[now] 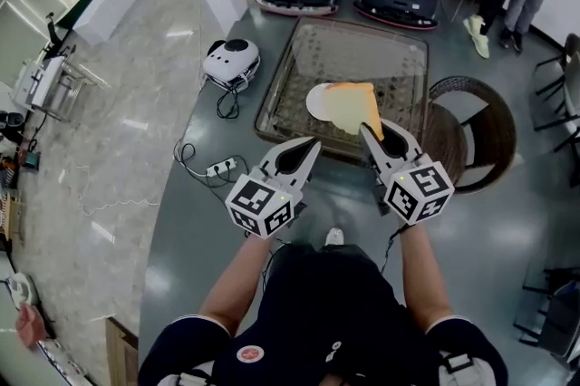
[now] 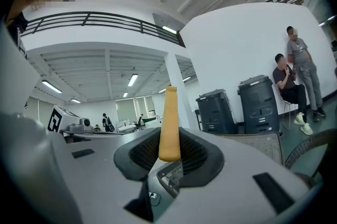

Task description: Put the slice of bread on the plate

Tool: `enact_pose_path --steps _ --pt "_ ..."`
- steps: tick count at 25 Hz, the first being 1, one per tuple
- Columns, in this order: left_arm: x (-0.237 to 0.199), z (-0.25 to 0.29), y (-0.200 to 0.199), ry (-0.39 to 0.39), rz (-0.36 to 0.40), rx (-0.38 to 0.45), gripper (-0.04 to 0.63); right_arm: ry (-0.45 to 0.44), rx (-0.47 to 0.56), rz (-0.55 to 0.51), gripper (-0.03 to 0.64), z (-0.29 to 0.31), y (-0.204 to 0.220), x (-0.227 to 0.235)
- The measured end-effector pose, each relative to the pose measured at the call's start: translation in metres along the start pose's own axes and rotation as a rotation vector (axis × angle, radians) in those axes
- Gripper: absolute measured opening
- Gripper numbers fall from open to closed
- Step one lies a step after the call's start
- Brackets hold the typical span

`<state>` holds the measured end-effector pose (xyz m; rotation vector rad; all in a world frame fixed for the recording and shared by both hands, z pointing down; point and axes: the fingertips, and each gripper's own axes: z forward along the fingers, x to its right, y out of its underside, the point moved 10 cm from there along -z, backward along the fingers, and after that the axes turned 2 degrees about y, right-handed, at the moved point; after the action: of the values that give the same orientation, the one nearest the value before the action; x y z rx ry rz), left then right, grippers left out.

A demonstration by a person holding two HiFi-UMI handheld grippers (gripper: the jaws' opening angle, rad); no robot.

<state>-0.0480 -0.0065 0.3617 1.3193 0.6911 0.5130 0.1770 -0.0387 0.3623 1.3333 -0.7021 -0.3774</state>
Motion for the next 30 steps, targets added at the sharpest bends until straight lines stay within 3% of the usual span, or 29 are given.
enact_pose_path --steps 6,13,21,30 --pt "-0.019 0.011 0.009 -0.061 0.011 -0.034 0.006 -0.010 -0.023 0.032 0.089 0.031 0.012 0.025" --pt "-0.050 0.035 0.025 -0.063 -0.012 -0.079 0.006 0.012 -0.082 0.066 0.089 0.073 0.030 0.050" --pt "-0.100 0.056 0.055 -0.060 -0.080 -0.125 0.006 0.048 -0.206 0.048 0.089 0.138 0.069 0.067" --pt "-0.156 0.076 0.083 -0.061 -0.138 -0.190 0.006 0.077 -0.348 0.114 0.089 0.204 0.111 0.088"
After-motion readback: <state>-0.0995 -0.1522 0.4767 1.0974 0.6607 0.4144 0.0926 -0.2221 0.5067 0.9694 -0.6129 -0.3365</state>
